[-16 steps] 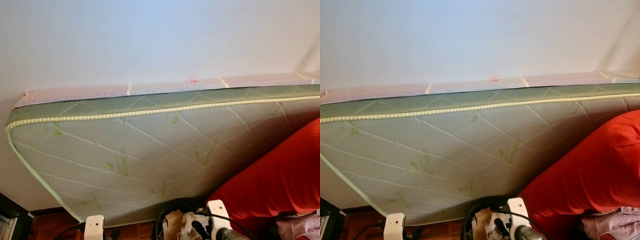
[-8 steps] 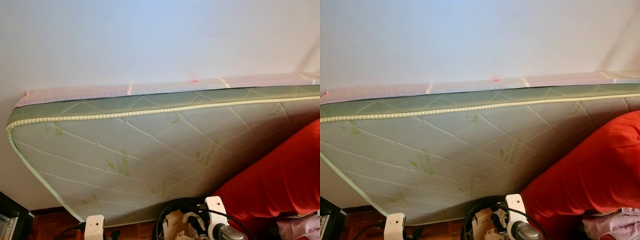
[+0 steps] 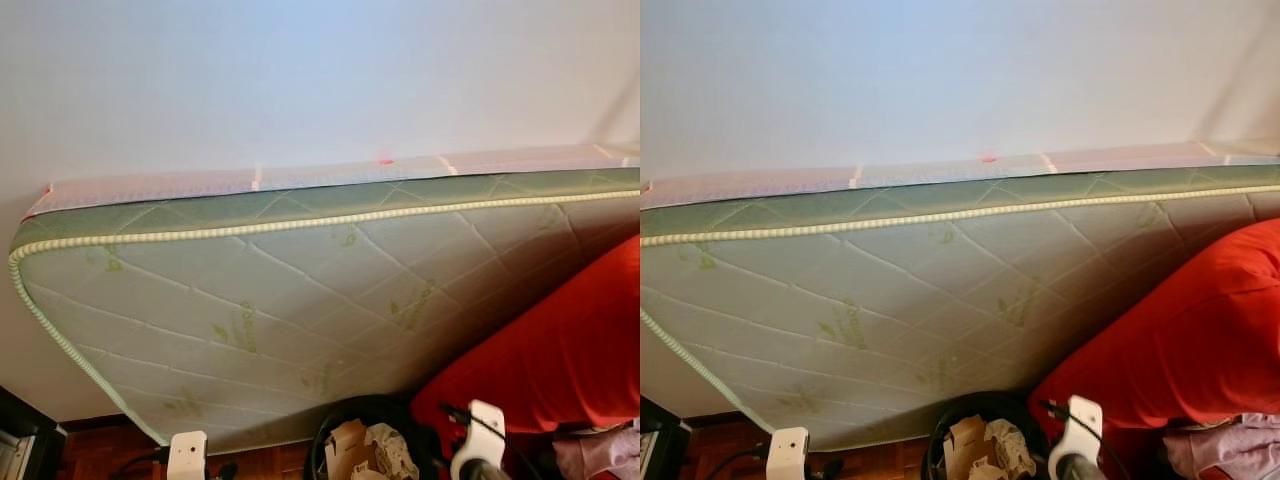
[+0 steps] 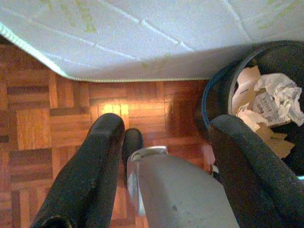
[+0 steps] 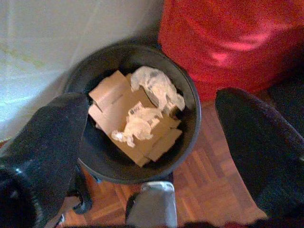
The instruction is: Clean up the room
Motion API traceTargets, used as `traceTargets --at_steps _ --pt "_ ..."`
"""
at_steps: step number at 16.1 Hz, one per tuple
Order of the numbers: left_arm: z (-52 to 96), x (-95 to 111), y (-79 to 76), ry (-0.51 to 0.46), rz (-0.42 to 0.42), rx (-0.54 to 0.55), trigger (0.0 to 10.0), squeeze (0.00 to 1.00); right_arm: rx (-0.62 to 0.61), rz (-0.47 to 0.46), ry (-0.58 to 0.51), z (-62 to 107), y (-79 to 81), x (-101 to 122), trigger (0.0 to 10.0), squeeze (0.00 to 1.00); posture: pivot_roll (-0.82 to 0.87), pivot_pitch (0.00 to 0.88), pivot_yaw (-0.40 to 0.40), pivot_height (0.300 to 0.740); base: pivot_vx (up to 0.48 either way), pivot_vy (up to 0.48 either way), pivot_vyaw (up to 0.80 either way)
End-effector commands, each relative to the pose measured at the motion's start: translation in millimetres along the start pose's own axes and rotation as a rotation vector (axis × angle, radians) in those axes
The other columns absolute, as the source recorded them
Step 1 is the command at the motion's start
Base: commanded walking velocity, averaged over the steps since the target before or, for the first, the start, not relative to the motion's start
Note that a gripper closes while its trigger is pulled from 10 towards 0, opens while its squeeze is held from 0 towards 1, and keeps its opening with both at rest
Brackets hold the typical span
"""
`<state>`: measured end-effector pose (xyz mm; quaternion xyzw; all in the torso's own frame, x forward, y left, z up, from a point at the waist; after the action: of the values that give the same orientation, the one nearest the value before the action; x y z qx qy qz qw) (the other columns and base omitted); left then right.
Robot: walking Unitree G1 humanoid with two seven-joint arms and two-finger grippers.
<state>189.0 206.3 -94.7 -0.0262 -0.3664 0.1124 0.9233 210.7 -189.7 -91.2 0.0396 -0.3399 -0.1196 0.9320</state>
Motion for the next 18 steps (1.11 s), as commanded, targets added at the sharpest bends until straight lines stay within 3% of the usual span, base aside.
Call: traceTargets --at_steps 1,4,10,18 --pt "0.9 -6 0.8 0.033 -0.004 0.003 10.0 0.00 -0.016 -0.001 0.008 0.9 -3.9 -2 10.0 0.00 0.14 0.050 -0.071 0.740 0.000 0.000 0.00" --pt "0.9 -8 2.0 0.063 -0.006 0.005 10.0 0.00 -0.018 -0.030 0.021 2.1 -2.5 -10 10.0 0.00 0.12 0.047 -0.061 0.740 0.000 0.000 0.00" --pt "1.0 -10 2.7 0.077 0.012 0.013 10.0 0.00 0.018 0.021 0.040 2.9 3.7 -17 10.0 0.00 0.12 0.031 -0.059 0.740 0.000 0.000 0.00" --pt "1.3 -11 2.2 0.081 0.019 0.011 10.0 0.00 0.018 0.032 0.066 4.2 9.0 -27 10.0 0.00 0.13 0.003 -0.056 0.740 -0.254 0.000 0.00"
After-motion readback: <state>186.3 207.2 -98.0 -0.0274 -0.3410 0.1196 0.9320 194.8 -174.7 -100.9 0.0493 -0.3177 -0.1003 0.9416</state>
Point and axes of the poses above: a point about 5 cm out from each wrist's last joint towards the gripper, its own z axis pointing back from the gripper into the wrist, its own x axis along the axis of the wrist's last joint, y = z × x, the point moved 2 cm from there along -z, pointing out of the wrist towards the gripper, and after that the axes turned 6 degrees about z, right-handed, at the moved point
